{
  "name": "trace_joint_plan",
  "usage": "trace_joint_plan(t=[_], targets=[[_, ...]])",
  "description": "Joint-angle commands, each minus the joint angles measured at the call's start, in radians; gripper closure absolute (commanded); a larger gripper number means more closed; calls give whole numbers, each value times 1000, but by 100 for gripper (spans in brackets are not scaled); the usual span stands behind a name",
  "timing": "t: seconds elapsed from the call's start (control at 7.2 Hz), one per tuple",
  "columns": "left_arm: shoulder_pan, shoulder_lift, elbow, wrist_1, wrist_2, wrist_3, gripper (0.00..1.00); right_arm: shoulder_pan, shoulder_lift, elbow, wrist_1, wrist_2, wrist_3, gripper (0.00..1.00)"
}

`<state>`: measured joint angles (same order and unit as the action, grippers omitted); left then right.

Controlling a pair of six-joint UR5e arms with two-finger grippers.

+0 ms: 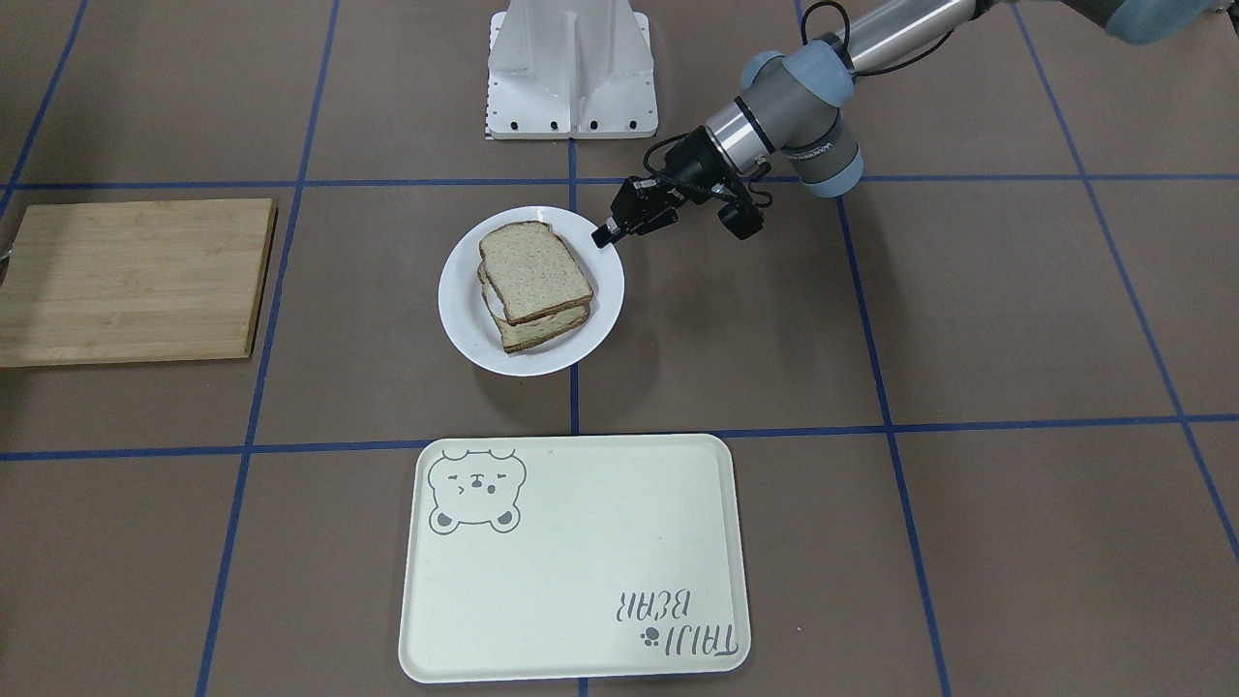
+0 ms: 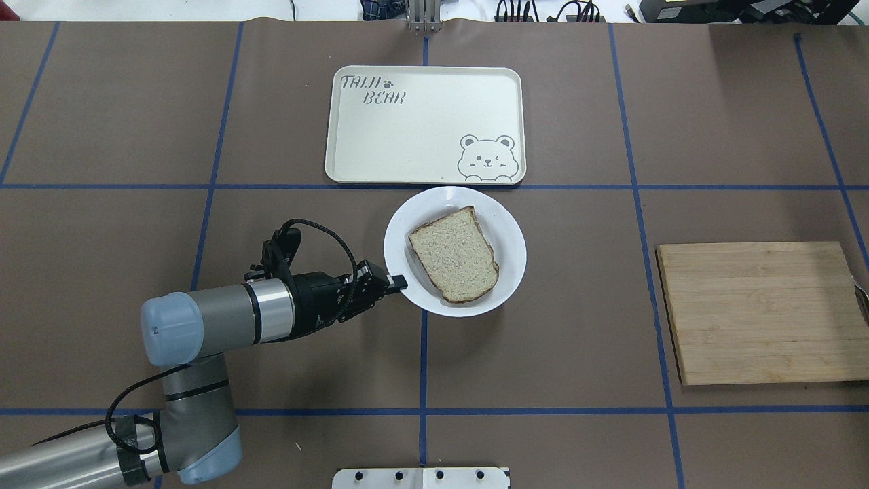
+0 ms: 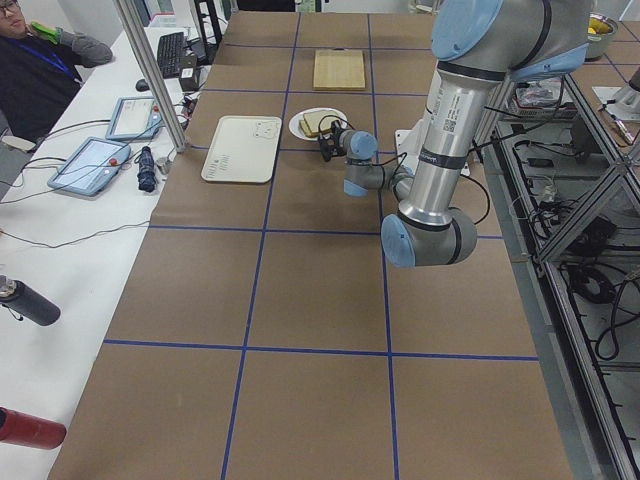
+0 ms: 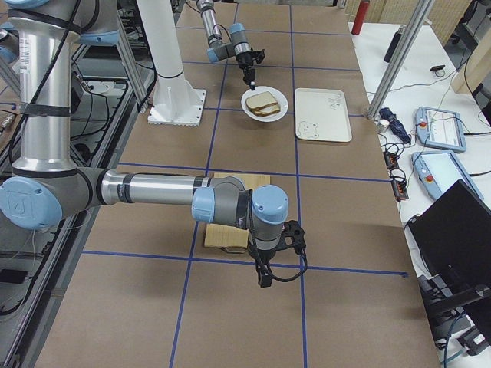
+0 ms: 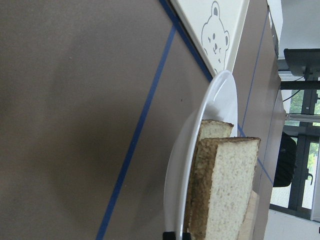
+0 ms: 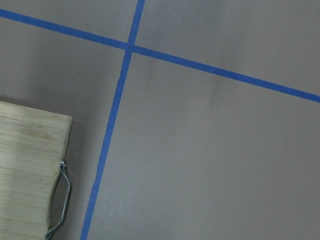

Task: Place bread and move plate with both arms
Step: 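Slide the plate with the left gripper onto the cream tray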

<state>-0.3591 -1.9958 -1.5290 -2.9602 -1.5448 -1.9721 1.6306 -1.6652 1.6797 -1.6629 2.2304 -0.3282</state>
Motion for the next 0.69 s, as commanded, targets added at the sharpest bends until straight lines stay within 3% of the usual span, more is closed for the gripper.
trace_joint_plan(t=[0.0,0.42,0.56], targets=[[-33,-30,9,21,118,-84,100,0,-1,0,0,-2,0,0],[-128,-177,180,126,127,-163,100,0,-5,0,0,0,0,0],[-147,-199,226,145,168,-178,100,0,-8,0,0,0,0,0]])
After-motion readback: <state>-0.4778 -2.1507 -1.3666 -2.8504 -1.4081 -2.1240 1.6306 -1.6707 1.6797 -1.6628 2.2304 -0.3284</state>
